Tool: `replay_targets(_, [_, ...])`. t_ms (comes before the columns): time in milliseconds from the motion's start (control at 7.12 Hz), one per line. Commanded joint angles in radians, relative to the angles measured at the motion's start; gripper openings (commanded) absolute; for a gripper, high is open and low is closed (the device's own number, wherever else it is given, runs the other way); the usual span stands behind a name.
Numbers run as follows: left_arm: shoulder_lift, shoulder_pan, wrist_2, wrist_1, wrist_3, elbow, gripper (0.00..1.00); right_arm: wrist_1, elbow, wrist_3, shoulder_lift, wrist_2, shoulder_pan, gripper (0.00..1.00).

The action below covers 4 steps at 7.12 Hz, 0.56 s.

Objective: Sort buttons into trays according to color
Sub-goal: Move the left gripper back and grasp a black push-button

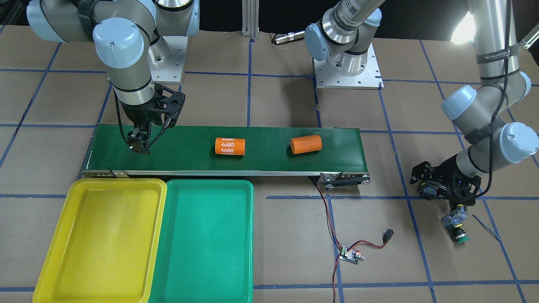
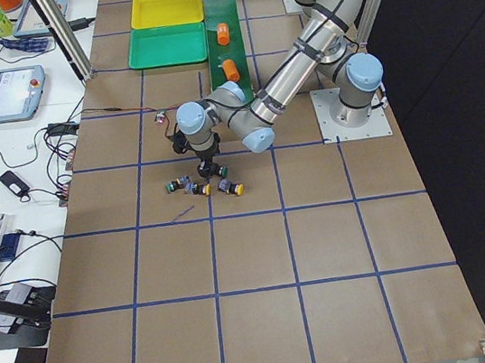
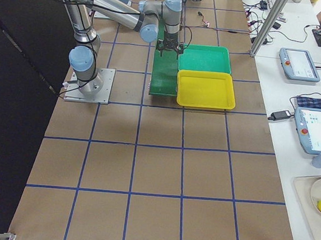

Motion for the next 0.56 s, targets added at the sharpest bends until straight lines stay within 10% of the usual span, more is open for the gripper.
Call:
replay_targets(0, [-0.009, 0.000, 0.006, 0.003, 0.007, -0.003, 0.40, 0.001, 0.000, 0.000, 0.000, 0.000, 0.000, 1.00])
replay_targets(140, [0.000, 0.000, 0.006, 0.004, 0.000, -0.016, 0.15, 0.001, 0.000, 0.000, 0.000, 0.000, 0.000, 1.00])
replay_targets(421, [0.052, -0.050, 0.024, -0.012, -0.135, -0.018, 0.07, 0.001, -0.002, -0.006, 0.000, 0.000, 0.000, 1.00])
